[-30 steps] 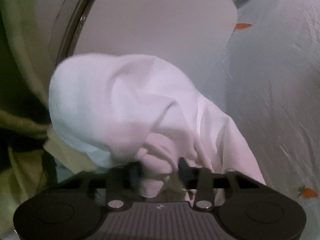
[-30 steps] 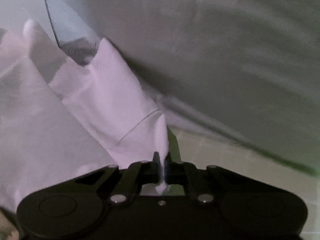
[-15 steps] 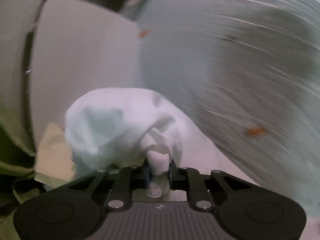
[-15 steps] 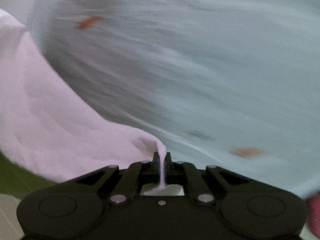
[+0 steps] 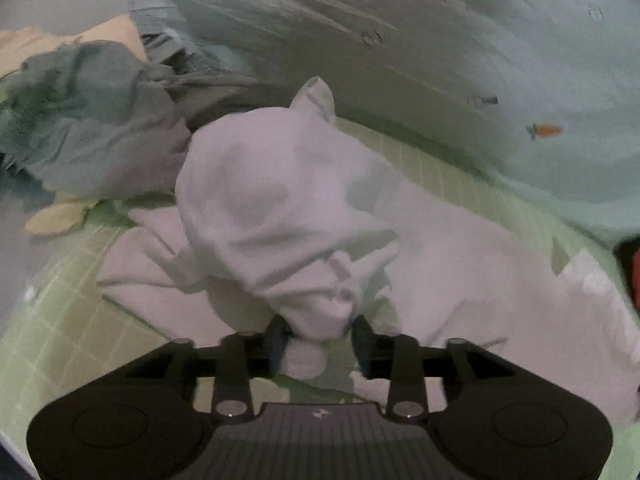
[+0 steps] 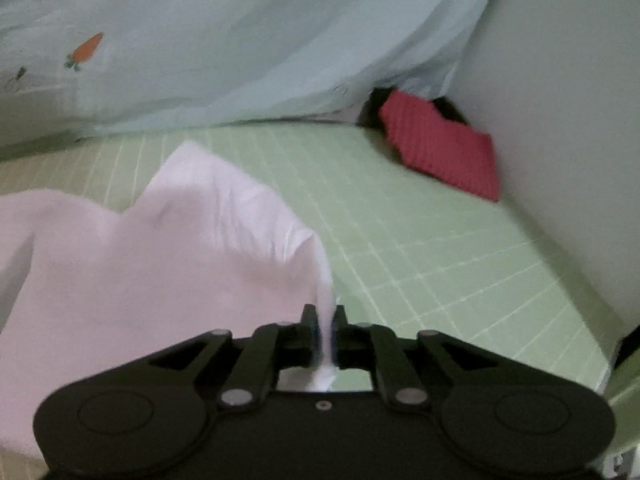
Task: Fold clothes
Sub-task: 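Pull the white shirt off the pile and lay it on the mat with both grippers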
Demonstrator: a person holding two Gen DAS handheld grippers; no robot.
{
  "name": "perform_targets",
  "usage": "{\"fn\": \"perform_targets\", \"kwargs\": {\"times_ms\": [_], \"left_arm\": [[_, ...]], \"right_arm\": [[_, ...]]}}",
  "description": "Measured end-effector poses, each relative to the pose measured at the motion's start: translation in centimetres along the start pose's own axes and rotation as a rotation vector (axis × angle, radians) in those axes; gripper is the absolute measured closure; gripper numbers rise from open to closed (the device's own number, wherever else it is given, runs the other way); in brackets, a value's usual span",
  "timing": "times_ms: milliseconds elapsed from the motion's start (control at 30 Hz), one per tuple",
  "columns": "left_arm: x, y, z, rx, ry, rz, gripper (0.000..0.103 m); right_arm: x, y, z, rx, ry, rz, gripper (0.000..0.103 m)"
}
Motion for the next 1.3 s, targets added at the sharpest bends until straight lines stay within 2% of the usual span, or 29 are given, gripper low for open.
{"fn": "perform_targets", "kwargs": {"times_ms": [67, 133, 200, 333, 533, 633, 667, 700, 733, 767, 833, 933, 1000, 1100, 1167, 1233, 1300], "left_arm": [[-0.6, 0.2, 0.7, -0.040, -0.024, 0.050, 0.046], [-0.7, -0.2, 1.0, -0.071, -0.061, 0.091, 0.039], [-0.5, -0.4, 1.3, -0.090, -0.095, 0.128, 0.037], [0.2, -1.1, 1.8, -0.121, -0.128, 0.169, 0.025], [2.6, -2.5, -0.7, -0.092, -0.152, 0.261, 0.018], [3.4, -3.9, -3.3, -0.057, -0.143, 0.308, 0.021], [3.6, -4.4, -4.2, -0.051, -0.142, 0.319, 0.041], [3.6, -5.0, -5.1, -0.048, -0.128, 0.331, 0.056], [3.6, -5.8, -6.0, -0.040, -0.116, 0.339, 0.076], [3.2, -6.9, -6.8, -0.042, -0.109, 0.333, 0.081], [1.9, -9.4, -8.1, -0.065, -0.096, 0.289, 0.085], [-1.1, -14.0, -9.8, -0.130, -0.080, 0.172, 0.087], [-3.4, -16.9, -9.6, -0.197, -0.044, 0.126, 0.088], [-6.4, -20.0, -8.1, -0.285, 0.014, 0.071, 0.089], [-7.9, -19.9, -5.9, -0.332, 0.067, 0.045, 0.089], [-8.6, -18.0, -3.8, -0.352, 0.076, 0.010, 0.089], [-8.2, -14.9, -2.2, -0.331, 0.052, -0.004, 0.089]], "right_arm": [[-0.3, -0.6, -1.1, 0.006, -0.056, -0.030, 0.078], [-0.6, -0.9, -2.0, 0.009, -0.107, -0.057, 0.058], [-0.7, -1.1, -2.6, 0.018, -0.151, -0.068, 0.048], [-0.1, -2.1, -2.8, -0.003, -0.201, -0.039, 0.029], [2.0, -3.8, -4.8, -0.006, -0.178, 0.012, 0.024], [2.9, -5.1, -6.9, 0.020, -0.155, 0.031, 0.022], [3.4, -5.7, -7.9, 0.042, -0.147, 0.039, 0.024], [3.7, -6.2, -8.7, 0.060, -0.147, 0.044, 0.040], [3.9, -6.7, -9.5, 0.076, -0.153, 0.048, 0.077], [3.9, -7.4, -10.3, 0.084, -0.157, 0.035, 0.087], [3.7, -9.0, -11.9, 0.092, -0.162, -0.012, 0.089], [2.8, -12.6, -13.6, 0.029, -0.149, -0.054, 0.092], [1.9, -15.7, -13.9, -0.047, -0.128, -0.071, 0.093], [-1.1, -19.6, -11.9, -0.207, -0.074, -0.126, 0.093], [-3.8, -20.9, -9.4, -0.318, -0.036, -0.172, 0.093], [-6.9, -20.2, -6.9, -0.392, 0.014, -0.222, 0.093], [-9.6, -18.0, -5.7, -0.385, 0.032, -0.262, 0.092]]}}
Point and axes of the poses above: each gripper's, at about its wrist camera, not at the fingertips, and z roughly against the way its jaws point, x to its left, y to its underside, the point moved 1 cm from there along -z, roughly the way its jaws point, and after that the axes turned 2 degrees about -z, right-handed, at the moved point
